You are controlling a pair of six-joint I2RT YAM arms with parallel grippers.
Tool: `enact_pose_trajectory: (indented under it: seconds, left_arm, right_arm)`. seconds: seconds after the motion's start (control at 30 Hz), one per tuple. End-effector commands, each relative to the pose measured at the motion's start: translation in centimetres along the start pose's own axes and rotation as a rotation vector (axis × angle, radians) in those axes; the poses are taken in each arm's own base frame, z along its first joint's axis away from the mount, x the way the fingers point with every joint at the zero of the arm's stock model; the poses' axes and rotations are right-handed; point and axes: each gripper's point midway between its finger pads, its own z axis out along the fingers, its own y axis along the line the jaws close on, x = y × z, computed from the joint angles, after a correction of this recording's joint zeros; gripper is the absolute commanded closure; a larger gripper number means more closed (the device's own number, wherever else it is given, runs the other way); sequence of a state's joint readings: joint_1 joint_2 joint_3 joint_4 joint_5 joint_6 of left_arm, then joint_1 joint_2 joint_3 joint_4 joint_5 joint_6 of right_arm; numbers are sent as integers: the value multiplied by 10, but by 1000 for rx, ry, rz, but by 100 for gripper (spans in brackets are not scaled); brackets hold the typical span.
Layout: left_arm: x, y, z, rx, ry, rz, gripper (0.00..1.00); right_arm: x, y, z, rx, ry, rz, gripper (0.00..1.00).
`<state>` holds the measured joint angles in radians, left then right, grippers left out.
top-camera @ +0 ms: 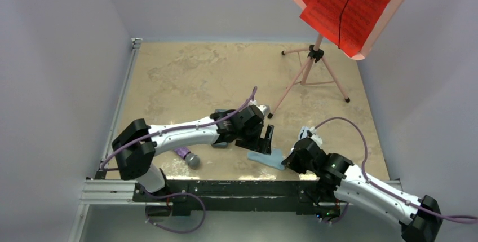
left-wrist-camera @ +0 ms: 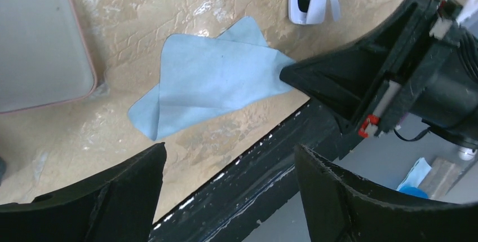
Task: Organize the sunglasses
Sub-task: Pick up the glasses cleaning cloth from the corner of the board.
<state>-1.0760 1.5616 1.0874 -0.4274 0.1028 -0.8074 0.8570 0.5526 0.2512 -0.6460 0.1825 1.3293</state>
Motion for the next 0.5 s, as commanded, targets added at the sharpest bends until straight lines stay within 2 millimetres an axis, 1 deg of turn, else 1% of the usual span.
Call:
enact_pose_trajectory:
  seconds: [0.0, 0.07, 0.17, 0.2, 0.3, 0.47]
  left_arm:
    - [-20, -19, 7, -19, -26, 35, 15]
    - [-25, -16, 14, -77, -31, 37, 20]
    - [-36, 1, 25, -200, -59, 18, 28]
    - [-36, 5, 29, -232, -52, 19, 32]
    - [-40, 12, 41, -300, -37, 18, 38]
    - [-38, 19, 59, -347, -8, 14, 46]
  right_arm:
    - [4, 19, -4, -92, 32, -119, 100]
    - [7, 17, -3, -91, 43, -118, 100]
    - [7, 16, -3, -93, 44, -117, 100]
    - [6, 17, -4, -96, 41, -115, 100]
    - [4, 19, -5, -100, 34, -115, 100]
    - [3, 18, -6, -88, 29, -120, 100]
